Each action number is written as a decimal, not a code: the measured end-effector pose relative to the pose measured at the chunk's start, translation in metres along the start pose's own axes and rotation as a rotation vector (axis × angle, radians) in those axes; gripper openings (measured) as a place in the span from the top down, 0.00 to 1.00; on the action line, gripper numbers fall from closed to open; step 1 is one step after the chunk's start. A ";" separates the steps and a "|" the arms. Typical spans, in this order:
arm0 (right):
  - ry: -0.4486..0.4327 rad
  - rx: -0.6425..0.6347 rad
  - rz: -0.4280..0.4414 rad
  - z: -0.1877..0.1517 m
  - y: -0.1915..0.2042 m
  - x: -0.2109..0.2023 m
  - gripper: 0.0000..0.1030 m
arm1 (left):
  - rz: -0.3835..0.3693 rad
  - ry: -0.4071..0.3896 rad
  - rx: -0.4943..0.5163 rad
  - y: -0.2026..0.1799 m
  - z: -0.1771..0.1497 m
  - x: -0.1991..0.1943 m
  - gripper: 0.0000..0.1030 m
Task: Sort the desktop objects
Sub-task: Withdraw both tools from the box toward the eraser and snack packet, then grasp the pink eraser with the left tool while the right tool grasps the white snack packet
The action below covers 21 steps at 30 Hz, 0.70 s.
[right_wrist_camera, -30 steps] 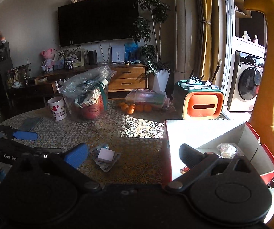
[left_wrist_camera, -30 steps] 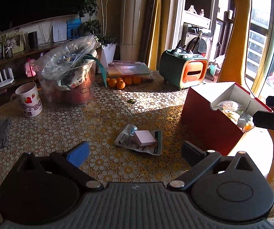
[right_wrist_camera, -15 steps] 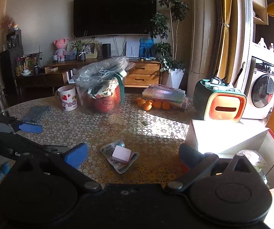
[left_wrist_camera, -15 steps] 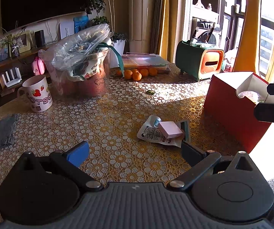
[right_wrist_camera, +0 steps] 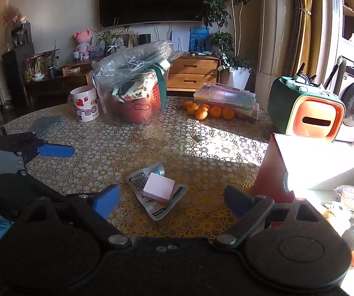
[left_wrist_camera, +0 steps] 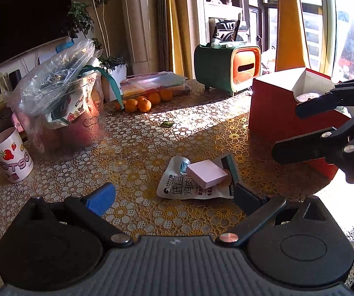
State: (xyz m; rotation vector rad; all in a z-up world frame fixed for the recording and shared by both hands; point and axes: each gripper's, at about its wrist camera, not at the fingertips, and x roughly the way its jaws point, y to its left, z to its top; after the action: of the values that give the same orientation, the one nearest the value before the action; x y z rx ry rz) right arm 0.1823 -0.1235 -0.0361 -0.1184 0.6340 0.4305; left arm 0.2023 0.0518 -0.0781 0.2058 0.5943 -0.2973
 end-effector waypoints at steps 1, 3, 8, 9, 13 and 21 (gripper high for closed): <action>0.004 0.001 0.001 0.001 -0.002 0.005 0.12 | -0.002 -0.003 0.013 -0.001 0.001 0.005 0.00; 0.007 0.007 0.004 0.002 -0.004 0.011 0.12 | -0.021 -0.006 0.036 -0.004 0.002 0.014 0.01; 0.031 0.024 0.019 0.001 -0.012 0.026 0.12 | -0.071 0.003 0.077 -0.007 0.007 0.038 0.03; 0.035 0.025 0.021 0.000 -0.013 0.028 0.13 | -0.081 0.007 0.082 -0.007 0.008 0.043 0.04; 0.051 0.035 0.031 -0.001 -0.018 0.034 0.13 | -0.116 0.025 0.099 -0.005 0.012 0.062 0.14; 0.064 0.062 0.038 -0.004 -0.029 0.042 0.13 | -0.224 0.079 0.090 -0.001 0.010 0.090 0.34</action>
State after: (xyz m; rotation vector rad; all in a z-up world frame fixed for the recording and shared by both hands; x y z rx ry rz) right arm 0.2227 -0.1353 -0.0648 -0.0610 0.7130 0.4444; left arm 0.2786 0.0283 -0.1221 0.2391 0.6845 -0.5356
